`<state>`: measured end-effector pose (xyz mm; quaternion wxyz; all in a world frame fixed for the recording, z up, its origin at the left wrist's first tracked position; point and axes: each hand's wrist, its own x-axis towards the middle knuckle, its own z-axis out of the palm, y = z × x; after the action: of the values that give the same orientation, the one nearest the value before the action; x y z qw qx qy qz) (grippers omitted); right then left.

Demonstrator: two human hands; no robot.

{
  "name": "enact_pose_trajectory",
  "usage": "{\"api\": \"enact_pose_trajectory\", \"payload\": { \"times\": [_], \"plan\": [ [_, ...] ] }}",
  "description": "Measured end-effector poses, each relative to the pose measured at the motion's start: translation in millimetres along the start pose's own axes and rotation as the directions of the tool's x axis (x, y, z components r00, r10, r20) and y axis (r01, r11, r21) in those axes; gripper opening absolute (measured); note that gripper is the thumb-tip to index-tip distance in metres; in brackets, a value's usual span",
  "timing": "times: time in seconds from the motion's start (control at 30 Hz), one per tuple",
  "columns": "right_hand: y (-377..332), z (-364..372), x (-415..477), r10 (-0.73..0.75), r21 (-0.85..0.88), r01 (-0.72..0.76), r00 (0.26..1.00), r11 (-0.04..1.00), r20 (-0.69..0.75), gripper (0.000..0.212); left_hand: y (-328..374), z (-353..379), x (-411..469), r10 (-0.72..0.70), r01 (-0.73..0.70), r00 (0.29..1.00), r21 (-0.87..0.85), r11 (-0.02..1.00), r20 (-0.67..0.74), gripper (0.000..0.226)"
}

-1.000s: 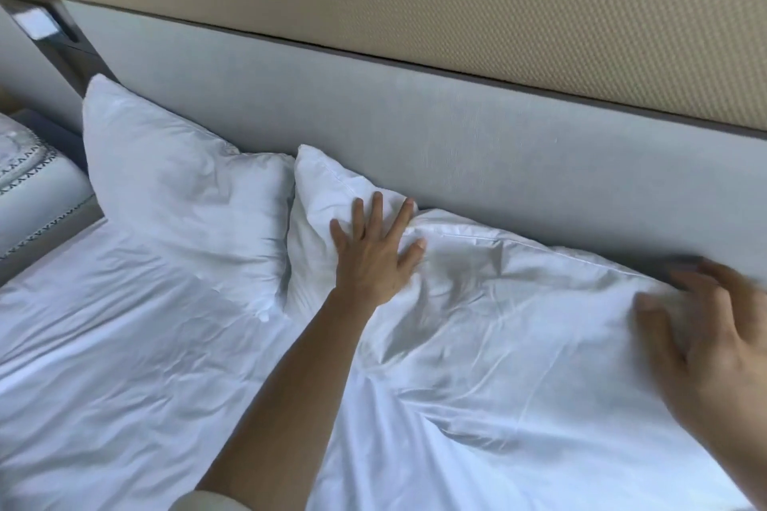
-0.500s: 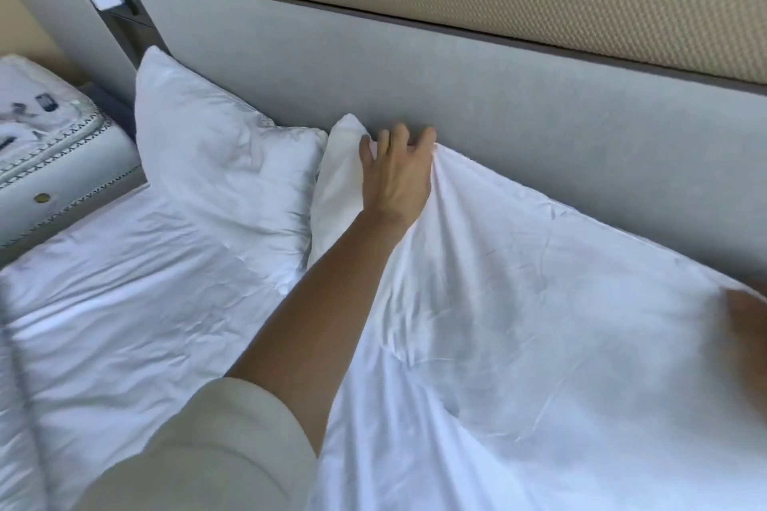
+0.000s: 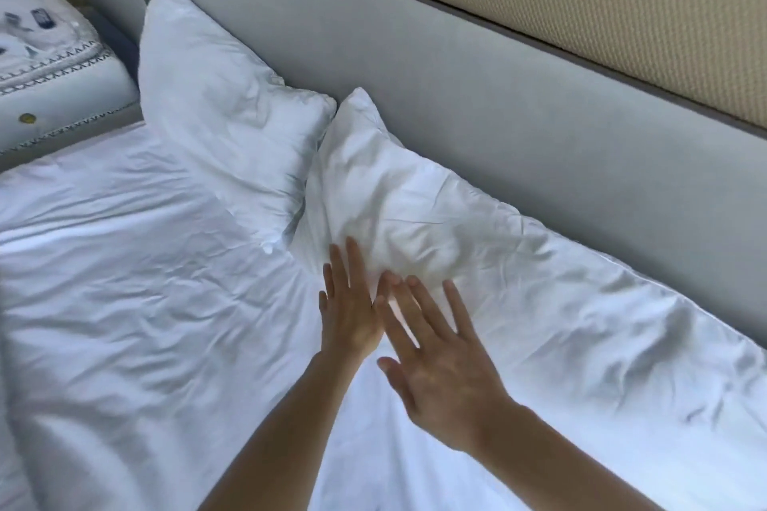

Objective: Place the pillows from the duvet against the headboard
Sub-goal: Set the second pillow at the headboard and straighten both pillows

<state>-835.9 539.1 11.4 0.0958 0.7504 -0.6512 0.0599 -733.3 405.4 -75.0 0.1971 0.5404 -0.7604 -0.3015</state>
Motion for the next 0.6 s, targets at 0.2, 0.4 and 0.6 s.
{"api": "enact_pose_trajectory", "payload": {
  "times": [0.2, 0.4, 0.6],
  "plan": [
    [27.7, 34.9, 114.9, -0.291, -0.092, 0.339, 0.895, 0.936, 0.339, 0.072, -9.5, 22.7, 7.4, 0.076, -0.086, 0.995, -0.163, 0.983, -0.069, 0.097],
    [152.3, 7.1, 194.8, 0.027, -0.505, 0.165, 0.936, 0.847, 0.352, 0.087, -6.8, 26.1, 32.5, -0.124, 0.129, 0.992, -0.276, 0.953, 0.032, 0.084],
    [69.7, 44.5, 204.0, -0.391, -0.194, 0.421, 0.904, 0.886, 0.173, 0.069, -9.4, 38.4, 49.7, -0.193, 0.146, 0.977, -0.362, 0.921, -0.096, 0.077]
  ]
}}
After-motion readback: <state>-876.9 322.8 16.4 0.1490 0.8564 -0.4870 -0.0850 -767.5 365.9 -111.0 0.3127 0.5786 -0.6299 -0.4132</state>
